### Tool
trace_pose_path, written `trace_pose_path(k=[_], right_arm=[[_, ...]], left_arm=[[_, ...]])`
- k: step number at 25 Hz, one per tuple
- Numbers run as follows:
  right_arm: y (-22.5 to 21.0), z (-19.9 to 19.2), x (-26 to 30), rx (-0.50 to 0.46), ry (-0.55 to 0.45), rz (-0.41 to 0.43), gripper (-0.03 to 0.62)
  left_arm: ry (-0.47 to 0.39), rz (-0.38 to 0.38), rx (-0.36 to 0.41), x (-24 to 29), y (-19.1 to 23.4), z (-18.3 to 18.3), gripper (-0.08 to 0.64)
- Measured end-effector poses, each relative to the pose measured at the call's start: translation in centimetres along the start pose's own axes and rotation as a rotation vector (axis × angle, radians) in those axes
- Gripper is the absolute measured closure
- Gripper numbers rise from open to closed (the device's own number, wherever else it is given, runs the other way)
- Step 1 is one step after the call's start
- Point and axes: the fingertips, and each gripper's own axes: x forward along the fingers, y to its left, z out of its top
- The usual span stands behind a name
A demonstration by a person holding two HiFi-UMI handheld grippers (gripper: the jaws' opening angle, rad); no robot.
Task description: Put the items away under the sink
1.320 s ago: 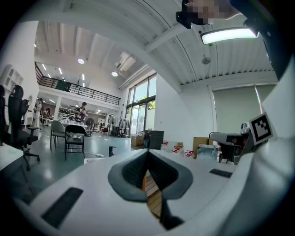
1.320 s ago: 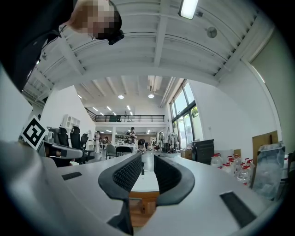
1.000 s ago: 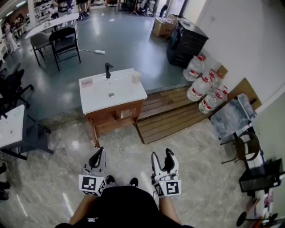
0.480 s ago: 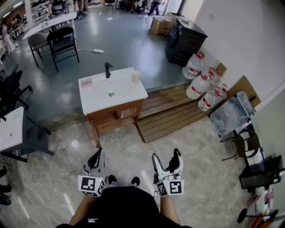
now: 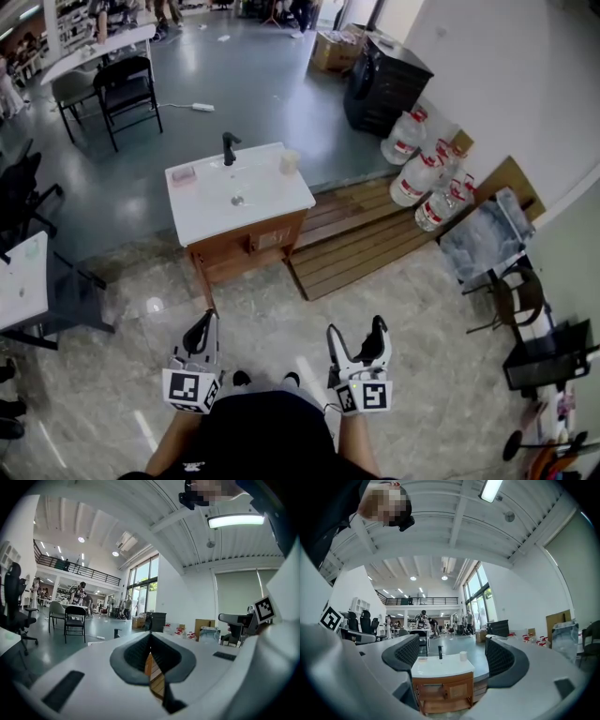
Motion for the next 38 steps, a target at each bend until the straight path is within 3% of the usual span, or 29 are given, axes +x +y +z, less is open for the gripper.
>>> trace_pose_path(k=[8,19,31,38], right_arm=[[1.7,-0.5,1.0,-0.006,0.002,-0.022,0.158],[0.0,-2.2,6.0,0.017,0.012,-0.018,0.155],[-7.3,-2.7,18.7,0.046,0.011,0.054,0.155],[-11.2,-3.1,26.0,0.058,0.035,0.122,0.156]], left_arm=[[0.026,-0.02,-0.01,0.3,2.5,-0.6,0.554],[0.066,-0.022,-0.01,4.6,3.6,-1.3,0.554],[0.064,0.001,0.007,18.4,2.7,0.5,0.554],[0.025,0.071,-0.048,25.8,3.1,2.5,0.554]])
